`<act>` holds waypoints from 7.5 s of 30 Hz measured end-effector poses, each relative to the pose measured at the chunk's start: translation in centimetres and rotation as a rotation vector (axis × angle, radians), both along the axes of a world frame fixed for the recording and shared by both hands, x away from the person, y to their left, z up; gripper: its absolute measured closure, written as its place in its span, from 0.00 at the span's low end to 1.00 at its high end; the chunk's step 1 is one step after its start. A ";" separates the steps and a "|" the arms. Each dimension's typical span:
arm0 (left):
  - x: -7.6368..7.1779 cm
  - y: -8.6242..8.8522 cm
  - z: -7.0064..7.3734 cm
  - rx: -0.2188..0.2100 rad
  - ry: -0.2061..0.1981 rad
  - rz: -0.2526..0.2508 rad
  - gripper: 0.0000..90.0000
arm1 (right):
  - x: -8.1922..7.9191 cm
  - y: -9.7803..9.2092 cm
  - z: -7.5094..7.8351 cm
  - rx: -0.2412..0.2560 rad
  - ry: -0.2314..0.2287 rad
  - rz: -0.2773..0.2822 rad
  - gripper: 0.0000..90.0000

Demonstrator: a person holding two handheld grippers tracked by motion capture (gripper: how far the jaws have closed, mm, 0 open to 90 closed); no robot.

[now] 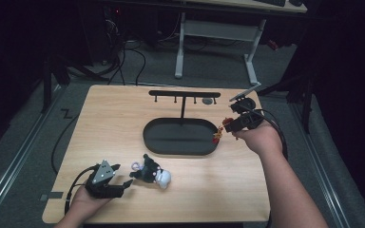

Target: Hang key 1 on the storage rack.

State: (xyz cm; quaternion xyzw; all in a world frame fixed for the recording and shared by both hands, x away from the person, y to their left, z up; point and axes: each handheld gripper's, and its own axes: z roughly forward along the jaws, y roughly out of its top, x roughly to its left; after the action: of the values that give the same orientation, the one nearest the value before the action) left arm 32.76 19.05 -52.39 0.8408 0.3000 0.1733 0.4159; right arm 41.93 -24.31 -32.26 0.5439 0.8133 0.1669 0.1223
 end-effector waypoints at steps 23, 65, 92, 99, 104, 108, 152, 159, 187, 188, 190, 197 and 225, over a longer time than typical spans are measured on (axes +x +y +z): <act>-0.1 0.0 -0.1 0.004 0.001 -0.004 0.28 | 2.4 0.2 0.3 0.029 -0.026 -0.015 0.74; -0.1 0.1 -0.2 0.015 0.004 -0.013 0.28 | 6.6 1.0 1.5 0.052 -0.075 -0.064 0.74; -0.1 0.1 -0.4 0.022 0.005 -0.021 0.28 | 7.2 0.5 -0.8 0.050 -0.046 -0.085 0.74; -0.2 0.0 -0.4 0.027 0.008 -0.024 0.28 | 7.3 0.3 -2.8 0.052 -0.013 -0.089 0.74; -0.2 -0.1 -0.4 0.036 0.009 -0.031 0.28 | 7.5 0.4 -4.3 0.050 -0.001 -0.084 0.74; -0.2 -0.2 -0.5 0.034 0.008 -0.031 0.28 | 7.8 0.6 -5.0 0.063 0.004 -0.089 0.61; -0.7 -0.9 0.6 -0.043 -0.016 0.004 0.68 | -9.4 -1.1 -14.2 0.167 -0.246 -0.027 0.48; 1.0 -1.2 0.8 0.000 -0.022 0.162 1.00 | -13.9 -1.8 -17.9 0.194 -0.354 -0.027 0.51; 0.7 -21.6 1.7 0.018 -0.032 -0.100 0.93 | -15.1 -6.8 -18.8 0.313 -0.351 -0.117 0.52; 0.9 -20.8 1.9 0.011 -0.031 -0.087 0.91 | -15.1 -6.8 -18.8 0.311 -0.348 -0.115 0.52; 1.2 -18.6 2.1 -0.005 -0.037 -0.057 0.88 | -15.0 -6.7 -18.9 0.304 -0.345 -0.105 0.52; 1.3 -10.0 2.1 0.011 -0.055 0.045 0.83 | -14.8 -6.1 -19.2 0.271 -0.326 -0.098 0.52; 1.2 -0.2 -0.7 0.086 0.000 0.177 0.38 | -13.5 -4.7 -18.1 0.169 -0.260 -0.134 0.49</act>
State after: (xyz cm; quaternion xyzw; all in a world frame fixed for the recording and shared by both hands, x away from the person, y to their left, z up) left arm 33.95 18.80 -53.08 0.8282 0.3653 0.2222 0.3624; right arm 28.42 -28.98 -50.41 0.5789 0.7356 0.2951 0.1914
